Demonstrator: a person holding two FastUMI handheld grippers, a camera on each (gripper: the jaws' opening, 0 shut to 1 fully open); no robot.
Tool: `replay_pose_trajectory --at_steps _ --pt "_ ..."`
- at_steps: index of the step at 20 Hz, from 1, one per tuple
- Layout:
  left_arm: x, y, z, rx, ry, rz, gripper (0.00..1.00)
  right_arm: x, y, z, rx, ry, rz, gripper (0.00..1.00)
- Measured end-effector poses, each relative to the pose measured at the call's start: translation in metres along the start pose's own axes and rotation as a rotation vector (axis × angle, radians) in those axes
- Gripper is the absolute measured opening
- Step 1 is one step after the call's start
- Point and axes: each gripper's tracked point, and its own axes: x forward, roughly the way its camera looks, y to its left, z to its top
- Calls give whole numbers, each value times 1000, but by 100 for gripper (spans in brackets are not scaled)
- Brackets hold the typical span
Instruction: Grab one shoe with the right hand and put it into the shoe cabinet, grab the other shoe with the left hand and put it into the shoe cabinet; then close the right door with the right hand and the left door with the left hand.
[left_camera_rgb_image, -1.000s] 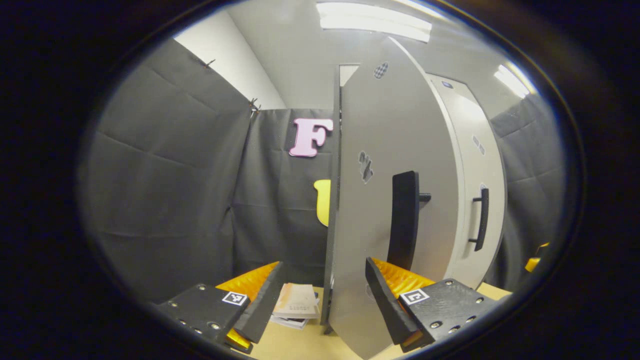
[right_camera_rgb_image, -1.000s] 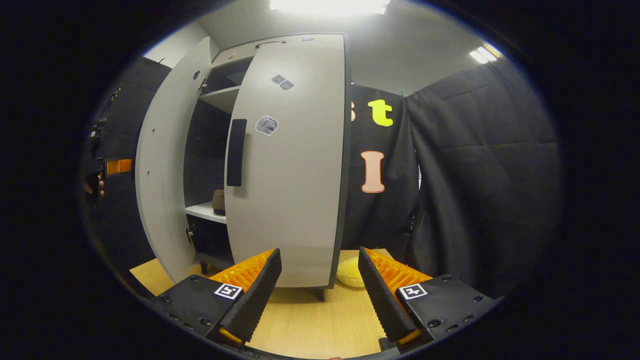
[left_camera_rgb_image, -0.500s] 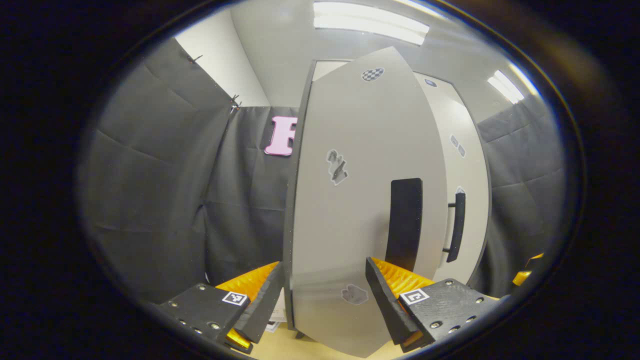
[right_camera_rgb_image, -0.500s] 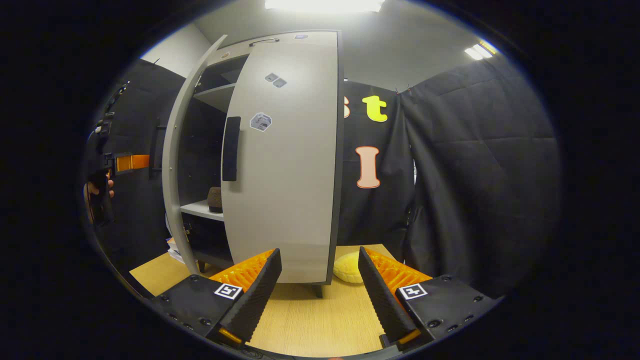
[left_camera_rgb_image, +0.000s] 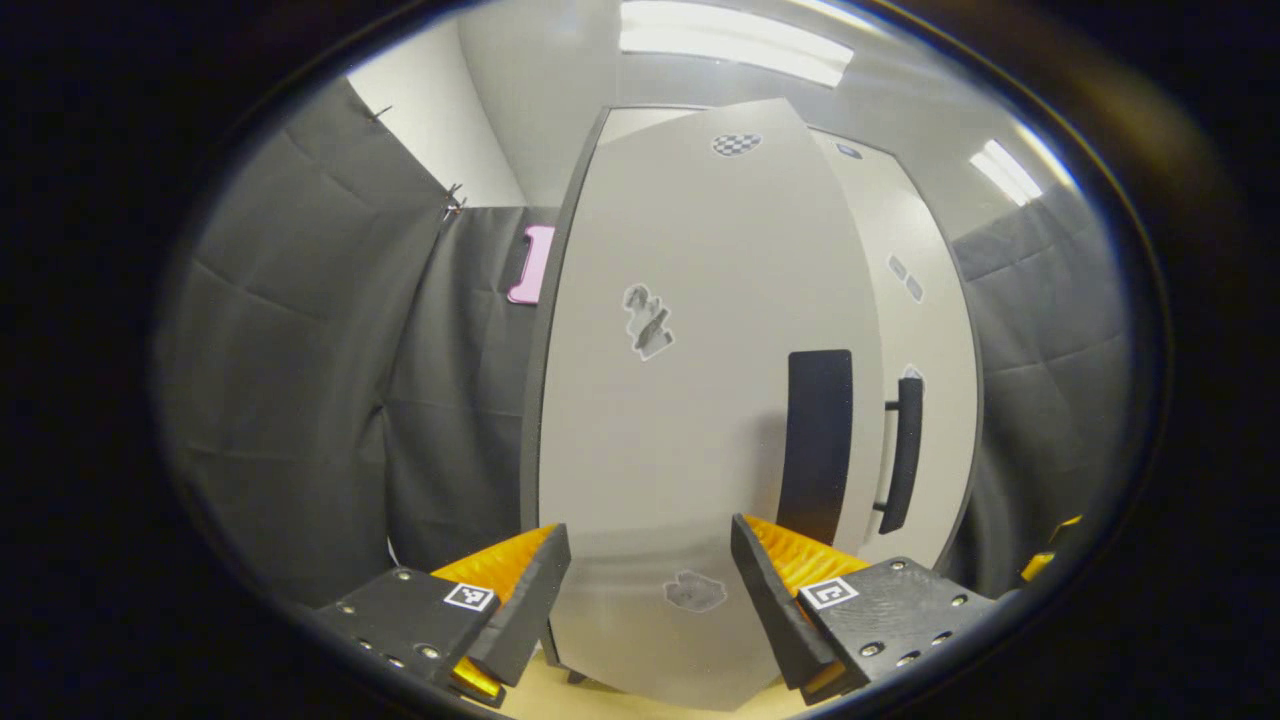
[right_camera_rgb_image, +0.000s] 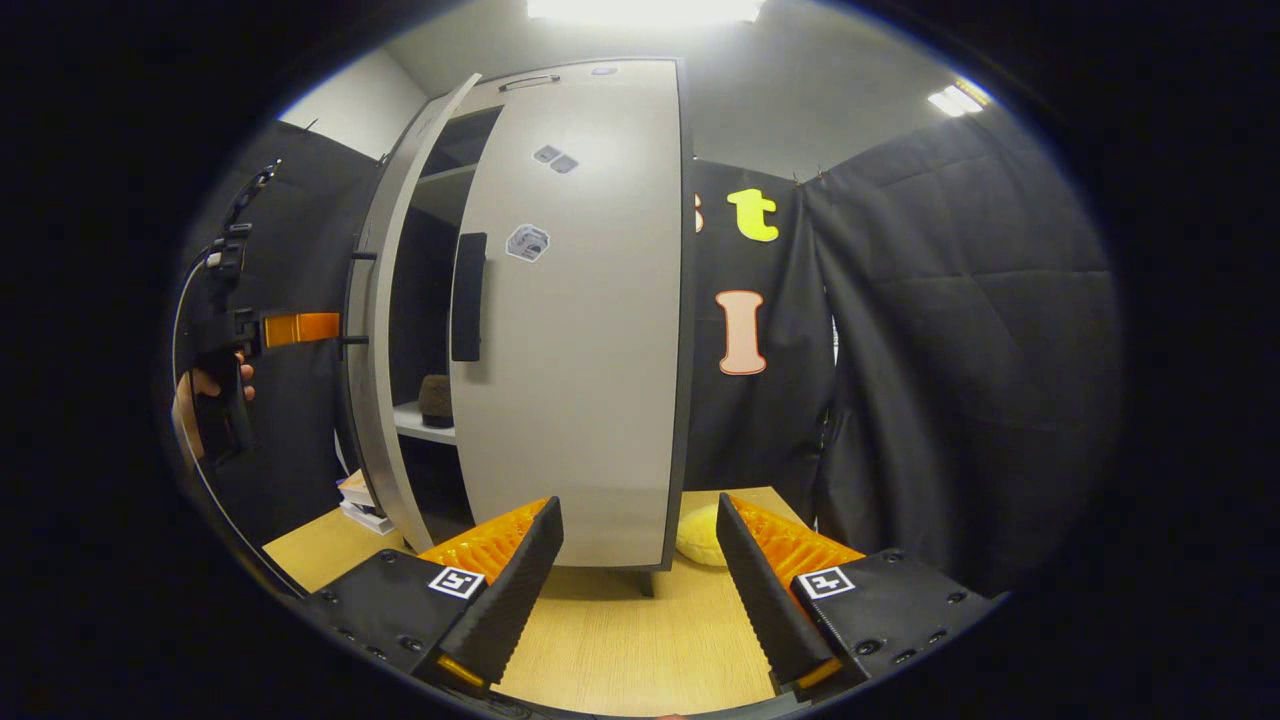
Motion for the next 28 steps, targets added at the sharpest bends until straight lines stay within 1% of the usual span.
replay_pose_trajectory --at_steps 5,9,10,11,12,14,17,20,21,23,24,26,27,28 --pt "-12 7 12 23 -3 4 100 -1 5 19 -10 -46 17 98" --pt "-41 28 13 38 -2 17 100 -7 2 34 -14 -79 24 98" --pt "-49 32 13 41 1 19 88 -9 1 37 -14 -87 24 97" --pt "-58 37 13 46 4 23 88 -13 -1 40 -13 -93 22 97" --pt "-67 41 13 53 8 26 100 -15 -3 42 -13 -98 19 98" --pt "-85 46 14 65 13 30 88 -22 -8 45 -6 -106 18 98" --pt "-111 46 14 97 15 29 88 -32 -12 48 7 -119 17 98" --pt "-135 40 13 143 17 20 100 -40 -10 51 14 -134 28 98" --pt "-142 39 11 152 21 20 100 -47 -12 49 10 -134 28 96" --pt "-160 36 6 155 29 15 88 -60 -13 46 4 -134 30 98" --pt "-168 35 4 158 30 15 94 -66 -13 45 6 -136 32 98" --pt "-183 34 0 170 38 25 94 -74 -12 42 13 -139 37 96" --pt "-190 36 -2 173 43 31 94 -79 -13 39 14 -138 36 98" --pt "-197 36 -4 171 47 35 91 -85 -14 37 12 -138 35 98"
